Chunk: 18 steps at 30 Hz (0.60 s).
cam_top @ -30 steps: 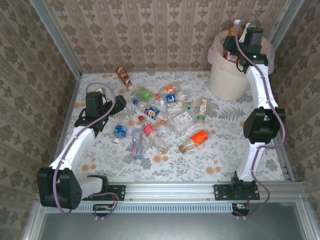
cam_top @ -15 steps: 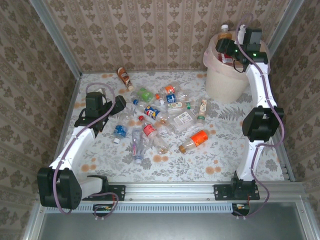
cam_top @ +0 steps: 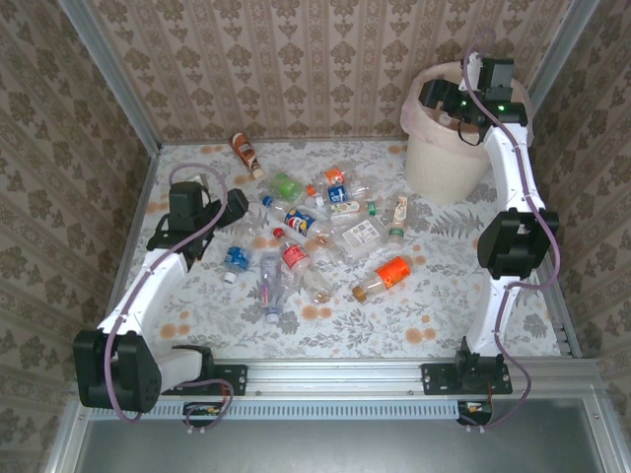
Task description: Put the plastic bottles in the bin
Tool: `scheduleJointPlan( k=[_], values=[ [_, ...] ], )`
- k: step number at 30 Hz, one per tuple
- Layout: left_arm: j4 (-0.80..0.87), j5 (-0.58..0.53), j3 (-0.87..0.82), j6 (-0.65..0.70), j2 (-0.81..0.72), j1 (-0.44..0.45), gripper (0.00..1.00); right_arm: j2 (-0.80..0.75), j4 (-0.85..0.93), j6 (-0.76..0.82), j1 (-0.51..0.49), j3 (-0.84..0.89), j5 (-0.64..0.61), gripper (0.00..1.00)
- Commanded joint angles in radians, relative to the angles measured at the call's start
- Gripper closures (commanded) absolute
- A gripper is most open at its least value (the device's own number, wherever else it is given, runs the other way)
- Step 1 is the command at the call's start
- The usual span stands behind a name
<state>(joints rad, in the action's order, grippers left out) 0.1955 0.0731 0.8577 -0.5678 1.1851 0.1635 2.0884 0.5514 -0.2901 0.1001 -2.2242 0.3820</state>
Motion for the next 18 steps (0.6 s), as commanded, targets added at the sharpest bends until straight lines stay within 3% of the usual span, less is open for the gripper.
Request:
scheduleJointPlan(
  k=[1, 8, 18],
  values=[
    [0.014, -0.015, -0.011, -0.004, -0.008, 0.008, 0.0, -0.031, 0.04, 0.022, -0.007, -0.03, 0.011, 0.11],
    [0.104, -0.067, 0.01, -0.024, -0.01, 0.011, 0.0, -0.16, 0.135, 0.125, -0.005, 0.013, -0.042, 0.0],
    [0.28, -0.11, 0.034, -0.018, 0.015, 0.035, 0.0, -0.517, -0.04, 0.052, -0.008, 0.435, -0.031, 0.0]
  ],
)
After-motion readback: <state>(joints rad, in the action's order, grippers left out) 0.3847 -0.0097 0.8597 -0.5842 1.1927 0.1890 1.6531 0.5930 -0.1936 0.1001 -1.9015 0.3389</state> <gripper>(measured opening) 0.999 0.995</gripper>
